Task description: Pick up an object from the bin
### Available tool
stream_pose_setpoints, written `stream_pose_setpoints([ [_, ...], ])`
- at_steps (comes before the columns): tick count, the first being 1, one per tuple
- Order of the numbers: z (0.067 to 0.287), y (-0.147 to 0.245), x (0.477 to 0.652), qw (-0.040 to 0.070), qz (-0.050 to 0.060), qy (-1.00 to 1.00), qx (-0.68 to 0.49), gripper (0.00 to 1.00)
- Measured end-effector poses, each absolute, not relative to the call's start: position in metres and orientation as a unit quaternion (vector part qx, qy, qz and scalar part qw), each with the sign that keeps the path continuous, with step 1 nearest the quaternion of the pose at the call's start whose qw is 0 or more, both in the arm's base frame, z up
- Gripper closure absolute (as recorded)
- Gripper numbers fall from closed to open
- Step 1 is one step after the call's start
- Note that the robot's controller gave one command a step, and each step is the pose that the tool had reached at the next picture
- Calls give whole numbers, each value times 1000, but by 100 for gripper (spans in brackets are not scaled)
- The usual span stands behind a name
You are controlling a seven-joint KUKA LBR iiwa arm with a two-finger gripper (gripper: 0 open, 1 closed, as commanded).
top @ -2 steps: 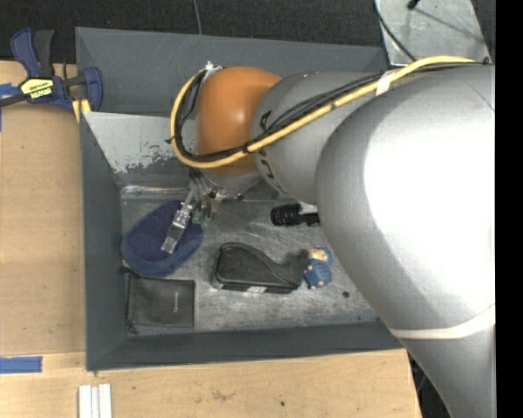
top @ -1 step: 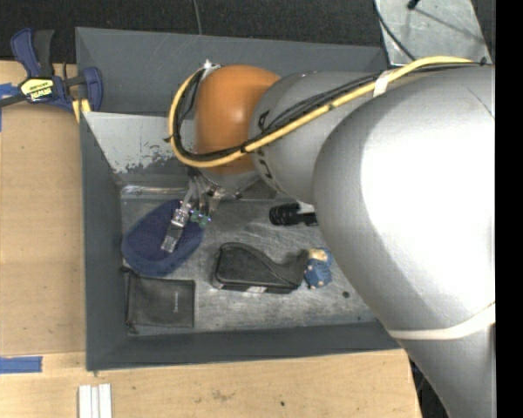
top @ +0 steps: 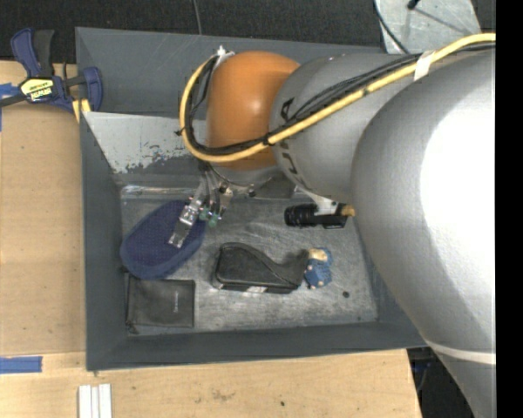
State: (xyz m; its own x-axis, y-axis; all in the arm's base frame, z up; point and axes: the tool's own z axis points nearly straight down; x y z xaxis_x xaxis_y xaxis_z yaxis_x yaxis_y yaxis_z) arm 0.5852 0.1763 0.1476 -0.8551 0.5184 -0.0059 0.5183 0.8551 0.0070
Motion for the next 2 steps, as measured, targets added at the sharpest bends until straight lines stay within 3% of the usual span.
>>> stream_pose_setpoints([
  [1, 113, 141, 599, -1, -1, 924, 382, 0],
  [2, 103, 178, 587, 0, 0, 919, 394, 0],
])
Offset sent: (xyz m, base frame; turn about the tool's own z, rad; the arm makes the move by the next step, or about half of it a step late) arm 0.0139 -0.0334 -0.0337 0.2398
